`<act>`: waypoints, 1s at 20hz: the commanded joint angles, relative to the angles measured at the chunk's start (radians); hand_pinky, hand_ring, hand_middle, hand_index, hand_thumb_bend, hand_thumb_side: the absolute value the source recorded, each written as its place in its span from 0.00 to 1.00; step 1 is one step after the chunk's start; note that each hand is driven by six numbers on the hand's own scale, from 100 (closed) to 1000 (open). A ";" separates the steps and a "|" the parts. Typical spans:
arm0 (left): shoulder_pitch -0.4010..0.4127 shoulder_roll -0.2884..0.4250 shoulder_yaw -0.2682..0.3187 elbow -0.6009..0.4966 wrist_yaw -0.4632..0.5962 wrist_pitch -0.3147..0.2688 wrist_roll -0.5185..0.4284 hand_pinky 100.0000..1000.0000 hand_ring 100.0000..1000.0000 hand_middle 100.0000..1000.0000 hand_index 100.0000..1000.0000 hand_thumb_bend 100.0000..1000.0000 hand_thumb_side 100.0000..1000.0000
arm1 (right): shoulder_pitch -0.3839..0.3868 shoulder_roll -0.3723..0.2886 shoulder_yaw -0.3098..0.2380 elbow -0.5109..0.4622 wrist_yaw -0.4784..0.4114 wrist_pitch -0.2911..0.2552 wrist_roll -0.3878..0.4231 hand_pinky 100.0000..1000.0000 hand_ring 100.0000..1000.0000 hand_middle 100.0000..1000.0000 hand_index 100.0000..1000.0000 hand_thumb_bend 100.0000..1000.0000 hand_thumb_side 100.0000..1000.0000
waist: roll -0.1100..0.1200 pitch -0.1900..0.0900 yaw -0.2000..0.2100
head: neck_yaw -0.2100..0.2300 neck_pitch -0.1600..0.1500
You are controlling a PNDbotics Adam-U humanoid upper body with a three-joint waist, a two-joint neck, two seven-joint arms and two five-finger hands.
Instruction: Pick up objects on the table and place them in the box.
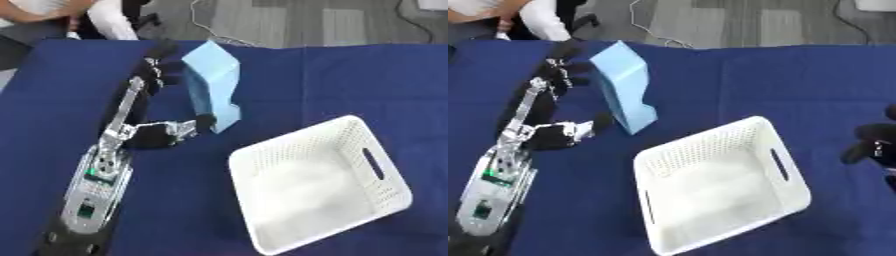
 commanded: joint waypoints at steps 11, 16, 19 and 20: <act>-0.006 -0.011 -0.006 0.009 -0.076 -0.031 0.004 0.73 0.81 0.88 1.00 0.71 0.33 | -0.016 -0.020 -0.013 -0.014 -0.007 -0.133 0.127 0.69 0.83 0.89 0.91 0.00 0.77 | 0.001 -0.016 -0.003 | -0.008 0.012; 0.008 -0.015 0.003 0.013 -0.140 -0.048 0.033 0.72 0.80 0.87 0.99 0.72 0.33 | -0.018 -0.019 -0.016 -0.014 -0.008 -0.135 0.127 0.69 0.83 0.89 0.91 0.00 0.77 | -0.001 -0.012 -0.003 | -0.009 0.018; 0.017 -0.016 0.004 0.016 -0.164 -0.054 0.043 0.72 0.79 0.86 0.99 0.72 0.34 | -0.019 -0.019 -0.018 -0.014 -0.008 -0.136 0.127 0.69 0.83 0.89 0.91 0.00 0.77 | -0.001 -0.011 -0.002 | -0.010 0.021; 0.020 -0.017 0.005 0.017 -0.170 -0.055 0.045 0.71 0.79 0.86 0.99 0.72 0.34 | -0.019 -0.019 -0.019 -0.014 -0.008 -0.136 0.127 0.69 0.83 0.89 0.91 0.00 0.77 | -0.001 -0.011 -0.002 | -0.010 0.022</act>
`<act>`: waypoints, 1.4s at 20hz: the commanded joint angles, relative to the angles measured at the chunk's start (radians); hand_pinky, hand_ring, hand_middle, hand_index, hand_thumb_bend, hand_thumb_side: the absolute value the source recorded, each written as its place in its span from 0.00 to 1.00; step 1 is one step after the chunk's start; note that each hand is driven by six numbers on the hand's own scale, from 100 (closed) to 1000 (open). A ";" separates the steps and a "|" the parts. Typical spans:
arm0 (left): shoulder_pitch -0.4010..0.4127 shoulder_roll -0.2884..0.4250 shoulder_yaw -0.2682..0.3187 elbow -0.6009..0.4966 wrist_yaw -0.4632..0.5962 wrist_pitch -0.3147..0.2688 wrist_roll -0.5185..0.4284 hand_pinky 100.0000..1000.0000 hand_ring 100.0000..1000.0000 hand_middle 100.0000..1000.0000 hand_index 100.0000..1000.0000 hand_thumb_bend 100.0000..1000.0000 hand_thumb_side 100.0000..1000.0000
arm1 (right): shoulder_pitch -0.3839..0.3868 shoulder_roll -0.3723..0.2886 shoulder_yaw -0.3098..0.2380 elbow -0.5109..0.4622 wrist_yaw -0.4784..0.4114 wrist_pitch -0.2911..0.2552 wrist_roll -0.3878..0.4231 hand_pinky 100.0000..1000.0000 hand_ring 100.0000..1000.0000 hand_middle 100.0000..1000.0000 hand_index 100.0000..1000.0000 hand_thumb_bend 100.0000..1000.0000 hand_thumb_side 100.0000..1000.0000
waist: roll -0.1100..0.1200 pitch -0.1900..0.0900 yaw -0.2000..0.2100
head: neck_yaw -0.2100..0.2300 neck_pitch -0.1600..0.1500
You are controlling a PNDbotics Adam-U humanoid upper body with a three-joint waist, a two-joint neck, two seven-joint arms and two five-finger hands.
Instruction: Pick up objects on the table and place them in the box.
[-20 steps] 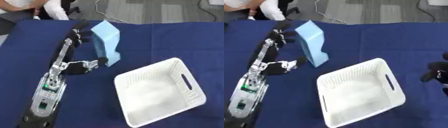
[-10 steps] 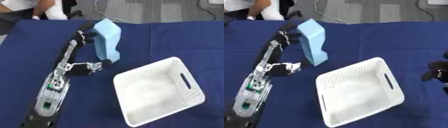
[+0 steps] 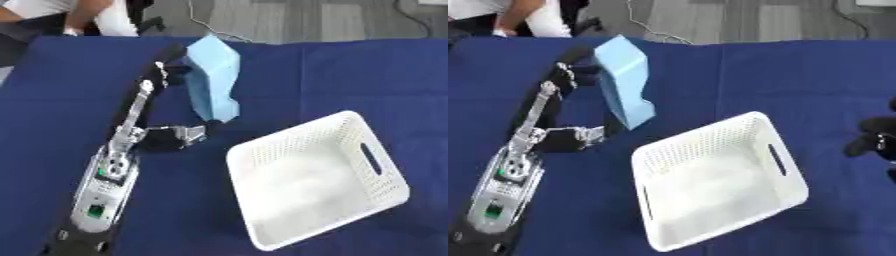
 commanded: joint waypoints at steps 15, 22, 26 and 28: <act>0.012 -0.013 0.031 0.017 0.031 0.077 0.167 0.08 0.21 0.34 0.49 0.00 0.00 | -0.019 -0.017 -0.016 -0.014 -0.016 -0.133 0.129 0.68 0.82 0.88 0.90 0.00 0.77 | -0.006 -0.012 0.004 | -0.011 0.007; 0.014 -0.012 0.038 0.017 0.058 0.052 0.166 0.11 0.25 0.39 0.51 0.00 0.00 | -0.019 -0.015 -0.019 -0.014 -0.022 -0.127 0.129 0.68 0.82 0.88 0.90 0.00 0.77 | -0.006 -0.015 0.003 | -0.011 0.001; 0.016 -0.008 0.039 0.002 0.053 0.022 0.151 0.17 0.30 0.42 0.56 0.46 0.41 | -0.019 -0.016 -0.019 -0.014 -0.022 -0.126 0.129 0.69 0.82 0.88 0.90 0.00 0.77 | -0.006 -0.014 0.003 | -0.014 0.001; 0.016 0.006 0.045 -0.013 0.044 0.006 0.157 0.14 0.26 0.40 0.55 0.53 0.42 | -0.018 -0.016 -0.020 -0.014 -0.021 -0.126 0.129 0.69 0.82 0.88 0.90 0.00 0.77 | -0.007 -0.015 0.006 | -0.015 0.004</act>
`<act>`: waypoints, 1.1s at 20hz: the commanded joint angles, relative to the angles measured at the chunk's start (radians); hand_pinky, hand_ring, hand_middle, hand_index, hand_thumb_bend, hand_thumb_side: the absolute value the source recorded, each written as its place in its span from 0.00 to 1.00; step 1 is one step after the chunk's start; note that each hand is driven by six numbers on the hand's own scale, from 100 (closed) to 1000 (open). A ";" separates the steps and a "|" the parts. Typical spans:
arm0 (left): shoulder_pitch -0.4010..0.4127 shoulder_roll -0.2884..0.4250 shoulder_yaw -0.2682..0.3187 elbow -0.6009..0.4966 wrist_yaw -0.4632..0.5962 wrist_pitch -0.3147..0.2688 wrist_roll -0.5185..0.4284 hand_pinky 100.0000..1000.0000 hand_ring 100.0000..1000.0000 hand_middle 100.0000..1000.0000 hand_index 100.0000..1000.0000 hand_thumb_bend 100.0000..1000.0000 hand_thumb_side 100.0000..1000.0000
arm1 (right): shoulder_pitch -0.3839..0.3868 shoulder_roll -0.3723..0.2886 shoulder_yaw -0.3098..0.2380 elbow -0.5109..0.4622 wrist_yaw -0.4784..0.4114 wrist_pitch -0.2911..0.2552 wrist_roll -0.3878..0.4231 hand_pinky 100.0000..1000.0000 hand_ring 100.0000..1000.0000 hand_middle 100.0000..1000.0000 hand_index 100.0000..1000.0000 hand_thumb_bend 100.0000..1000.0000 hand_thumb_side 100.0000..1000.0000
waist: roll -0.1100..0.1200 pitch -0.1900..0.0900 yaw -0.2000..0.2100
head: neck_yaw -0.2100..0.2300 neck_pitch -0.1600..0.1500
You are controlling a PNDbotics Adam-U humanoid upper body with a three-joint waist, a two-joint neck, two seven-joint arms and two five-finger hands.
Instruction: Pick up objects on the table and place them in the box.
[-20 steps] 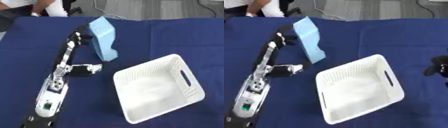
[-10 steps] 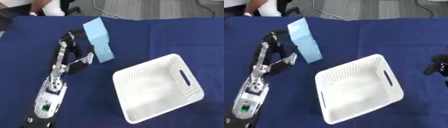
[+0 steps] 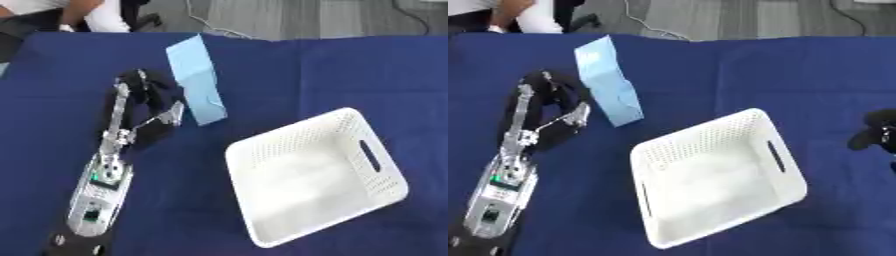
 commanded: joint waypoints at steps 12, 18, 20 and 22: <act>-0.023 0.089 0.056 -0.120 -0.198 -0.035 0.206 0.59 0.72 0.78 0.96 0.82 0.19 | -0.003 -0.018 -0.007 -0.014 -0.002 -0.128 0.129 0.69 0.82 0.88 0.90 0.00 0.77 | -0.004 -0.026 0.014 | -0.008 -0.009; -0.023 0.067 0.075 -0.067 -0.174 0.022 0.108 0.91 0.96 0.99 1.00 0.81 0.28 | -0.002 -0.018 -0.008 -0.014 -0.002 -0.128 0.129 0.69 0.82 0.88 0.90 0.00 0.77 | -0.005 -0.026 0.015 | -0.012 -0.018; -0.025 0.055 0.090 -0.049 -0.185 0.022 0.078 0.96 0.99 1.00 1.00 0.80 0.30 | -0.002 -0.017 -0.008 -0.014 -0.002 -0.129 0.129 0.69 0.82 0.88 0.90 0.00 0.77 | -0.006 -0.025 0.016 | -0.013 -0.019; -0.025 0.042 0.103 -0.031 -0.205 0.022 0.058 0.97 0.99 1.00 1.00 0.80 0.34 | -0.002 -0.017 -0.008 -0.014 -0.002 -0.130 0.129 0.69 0.82 0.88 0.90 0.00 0.77 | -0.006 -0.025 0.017 | -0.015 -0.019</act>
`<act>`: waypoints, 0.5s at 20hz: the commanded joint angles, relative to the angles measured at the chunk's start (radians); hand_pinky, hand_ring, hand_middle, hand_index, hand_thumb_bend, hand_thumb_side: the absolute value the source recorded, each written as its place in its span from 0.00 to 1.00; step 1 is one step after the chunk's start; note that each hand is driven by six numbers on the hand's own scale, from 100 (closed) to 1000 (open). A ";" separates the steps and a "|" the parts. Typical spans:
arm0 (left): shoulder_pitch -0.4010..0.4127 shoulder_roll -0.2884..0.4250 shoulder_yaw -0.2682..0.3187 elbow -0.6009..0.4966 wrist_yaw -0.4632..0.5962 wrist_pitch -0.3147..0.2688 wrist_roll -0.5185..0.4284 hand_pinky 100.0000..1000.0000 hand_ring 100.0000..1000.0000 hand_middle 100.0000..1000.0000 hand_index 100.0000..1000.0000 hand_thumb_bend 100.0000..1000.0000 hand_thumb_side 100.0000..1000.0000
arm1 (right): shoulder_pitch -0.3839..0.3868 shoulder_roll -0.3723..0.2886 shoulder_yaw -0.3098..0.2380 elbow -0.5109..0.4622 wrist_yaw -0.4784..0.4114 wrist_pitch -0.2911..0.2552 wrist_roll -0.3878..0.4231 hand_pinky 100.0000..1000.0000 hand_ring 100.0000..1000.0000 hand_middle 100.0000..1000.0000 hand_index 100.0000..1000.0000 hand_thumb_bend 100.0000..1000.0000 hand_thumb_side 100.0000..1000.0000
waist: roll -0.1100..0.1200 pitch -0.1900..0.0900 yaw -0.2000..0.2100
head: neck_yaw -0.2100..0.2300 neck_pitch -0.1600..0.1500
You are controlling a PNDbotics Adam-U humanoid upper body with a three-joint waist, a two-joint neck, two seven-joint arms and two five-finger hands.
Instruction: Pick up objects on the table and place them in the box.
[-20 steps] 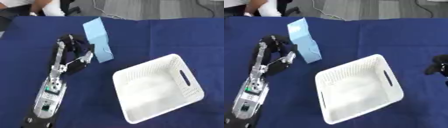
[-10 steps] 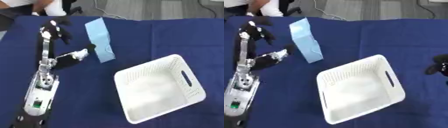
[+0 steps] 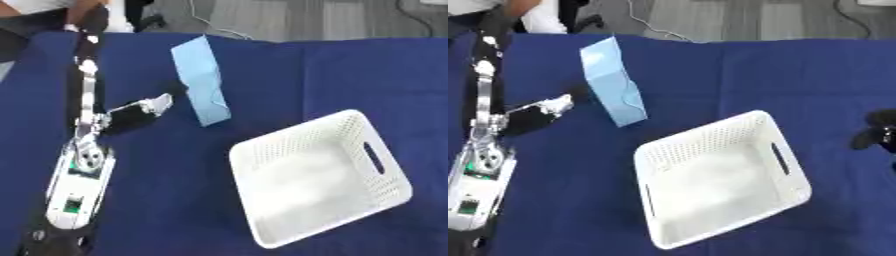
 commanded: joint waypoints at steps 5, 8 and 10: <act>-0.006 -0.037 0.045 0.053 -0.056 0.000 -0.046 0.92 0.95 1.00 1.00 0.79 0.38 | -0.004 -0.017 -0.007 -0.014 -0.002 -0.130 0.129 0.69 0.82 0.88 0.90 0.00 0.76 | 0.000 -0.020 0.001 | -0.012 -0.011; -0.006 -0.056 0.048 0.076 -0.048 0.011 -0.041 0.87 0.92 1.00 1.00 0.79 0.41 | -0.004 -0.017 -0.006 -0.014 -0.001 -0.130 0.129 0.69 0.82 0.88 0.90 0.00 0.76 | 0.000 -0.019 0.001 | -0.013 -0.010; -0.007 -0.069 0.043 0.096 -0.013 0.024 -0.037 0.84 0.89 0.98 1.00 0.76 0.47 | -0.006 -0.016 -0.006 -0.014 -0.002 -0.131 0.129 0.69 0.82 0.88 0.90 0.00 0.76 | 0.000 -0.018 -0.001 | -0.013 -0.010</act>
